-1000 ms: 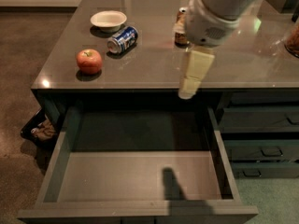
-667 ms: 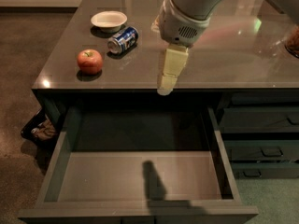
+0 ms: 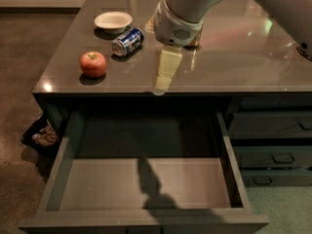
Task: Place apple into top drawer
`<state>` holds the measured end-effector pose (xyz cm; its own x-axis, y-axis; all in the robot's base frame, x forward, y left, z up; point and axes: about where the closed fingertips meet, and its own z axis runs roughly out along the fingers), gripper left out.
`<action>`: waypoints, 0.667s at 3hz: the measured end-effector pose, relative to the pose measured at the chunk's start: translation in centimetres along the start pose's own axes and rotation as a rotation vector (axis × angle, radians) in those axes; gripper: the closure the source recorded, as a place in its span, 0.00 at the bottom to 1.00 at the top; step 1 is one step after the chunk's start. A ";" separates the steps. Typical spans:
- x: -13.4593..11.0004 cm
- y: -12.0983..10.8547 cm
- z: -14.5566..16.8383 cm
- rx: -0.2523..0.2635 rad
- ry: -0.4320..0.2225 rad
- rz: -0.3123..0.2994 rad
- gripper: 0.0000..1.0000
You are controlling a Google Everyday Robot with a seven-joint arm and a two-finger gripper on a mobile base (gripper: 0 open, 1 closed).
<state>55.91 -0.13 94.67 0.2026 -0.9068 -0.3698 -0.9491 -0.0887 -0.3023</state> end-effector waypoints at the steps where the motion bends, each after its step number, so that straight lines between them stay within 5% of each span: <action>1: -3.0 -4.3 4.7 -0.062 -0.085 -0.124 0.00; 2: -3.0 -4.3 4.7 -0.062 -0.085 -0.124 0.00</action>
Offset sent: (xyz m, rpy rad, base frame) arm 0.0310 0.0362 -0.0187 0.0158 0.0234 0.1270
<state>60.53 4.89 92.95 0.3366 -0.8492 -0.4070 -0.9280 -0.2257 -0.2965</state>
